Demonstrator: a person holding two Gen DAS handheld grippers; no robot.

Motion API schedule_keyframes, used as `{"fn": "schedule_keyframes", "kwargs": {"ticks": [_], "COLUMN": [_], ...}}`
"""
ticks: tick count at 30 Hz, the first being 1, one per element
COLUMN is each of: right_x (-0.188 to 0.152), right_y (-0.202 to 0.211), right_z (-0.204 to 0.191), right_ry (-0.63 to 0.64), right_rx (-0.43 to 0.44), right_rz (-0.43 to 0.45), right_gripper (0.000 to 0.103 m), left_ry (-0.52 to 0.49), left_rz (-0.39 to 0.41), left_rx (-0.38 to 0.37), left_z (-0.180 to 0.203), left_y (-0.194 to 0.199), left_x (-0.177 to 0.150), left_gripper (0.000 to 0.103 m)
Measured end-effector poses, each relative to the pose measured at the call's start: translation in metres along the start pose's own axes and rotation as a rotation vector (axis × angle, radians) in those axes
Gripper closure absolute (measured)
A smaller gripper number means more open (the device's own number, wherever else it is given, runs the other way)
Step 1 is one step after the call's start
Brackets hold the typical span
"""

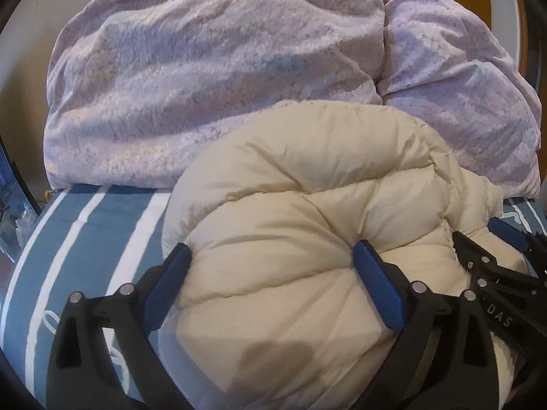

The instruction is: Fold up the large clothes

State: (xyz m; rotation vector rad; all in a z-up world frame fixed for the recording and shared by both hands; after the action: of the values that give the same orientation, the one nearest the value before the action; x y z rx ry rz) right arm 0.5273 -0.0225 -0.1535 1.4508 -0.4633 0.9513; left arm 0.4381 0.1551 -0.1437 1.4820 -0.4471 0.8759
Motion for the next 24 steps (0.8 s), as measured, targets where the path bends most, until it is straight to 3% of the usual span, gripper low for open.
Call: {"fn": "schedule_keyframes", "kwargs": {"ticks": [24], "right_x": [-0.002], "right_y": [-0.019], "right_z": [0.004], "right_ry": [-0.057], "right_rx": [0.034], "right_rz": [-0.040], "right_gripper": [0.028], "left_ry": [0.014], "left_rz": [-0.027], "left_rx": [-0.024], "left_z": [-0.004], "left_y": [-0.022], "left_x": [-0.008], "left_gripper": [0.002]}}
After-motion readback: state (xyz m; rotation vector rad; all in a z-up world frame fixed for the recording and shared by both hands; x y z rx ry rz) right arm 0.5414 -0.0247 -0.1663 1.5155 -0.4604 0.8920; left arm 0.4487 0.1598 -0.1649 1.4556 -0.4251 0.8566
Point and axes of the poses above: each gripper's, at about its wrist camera, not at the fingertips, and y roughly against the way its jaws point, z to its right, x to its top, the point moved 8 cm from there along -y, roughly the way its jaws point, and after that the axes turned 10 degrees about -x, right-handed, at the moved point
